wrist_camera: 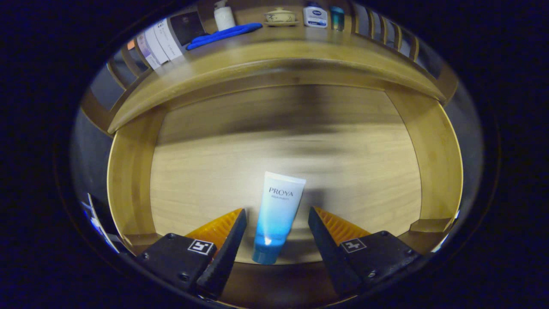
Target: Pull open the drawer, take out the items inside it, and place them on the countertop above the cabinet.
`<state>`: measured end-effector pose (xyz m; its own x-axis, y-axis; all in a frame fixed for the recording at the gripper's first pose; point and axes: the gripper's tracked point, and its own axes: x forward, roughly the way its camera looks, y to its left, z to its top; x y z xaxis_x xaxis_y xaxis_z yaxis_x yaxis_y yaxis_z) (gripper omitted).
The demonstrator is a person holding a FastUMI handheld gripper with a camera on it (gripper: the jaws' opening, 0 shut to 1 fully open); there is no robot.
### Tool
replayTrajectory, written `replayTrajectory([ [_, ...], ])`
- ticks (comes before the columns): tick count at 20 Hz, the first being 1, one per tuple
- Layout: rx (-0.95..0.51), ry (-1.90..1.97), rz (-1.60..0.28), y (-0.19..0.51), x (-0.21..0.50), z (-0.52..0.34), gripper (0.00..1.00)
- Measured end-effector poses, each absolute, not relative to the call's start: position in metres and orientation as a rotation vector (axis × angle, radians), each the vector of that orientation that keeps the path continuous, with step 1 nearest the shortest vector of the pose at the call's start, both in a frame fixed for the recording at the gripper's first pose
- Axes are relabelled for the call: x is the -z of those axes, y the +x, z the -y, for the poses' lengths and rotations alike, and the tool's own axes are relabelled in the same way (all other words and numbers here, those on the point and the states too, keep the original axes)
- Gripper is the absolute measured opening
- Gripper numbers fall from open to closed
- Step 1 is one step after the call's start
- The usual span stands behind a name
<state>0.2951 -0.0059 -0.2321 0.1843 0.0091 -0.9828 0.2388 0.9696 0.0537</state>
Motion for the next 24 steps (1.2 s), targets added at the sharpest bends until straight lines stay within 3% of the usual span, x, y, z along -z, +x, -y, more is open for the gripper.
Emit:
replayTrajectory([
  [4, 0.181, 0.194, -1.433, 0.292, 0.237, 0.006, 0.87],
  [7, 0.195, 0.103, -1.44, 0.29, 0.242, 0.011, 0.73],
  [10, 0.219, 0.098, -1.413, 0.293, 0.242, 0.011, 0.67],
  [15, 0.21, 0.109, -1.366, 0.292, 0.241, 0.012, 0.48],
  [24, 0.208, 0.095, -1.223, 0.296, 0.202, 0.009, 0.41],
])
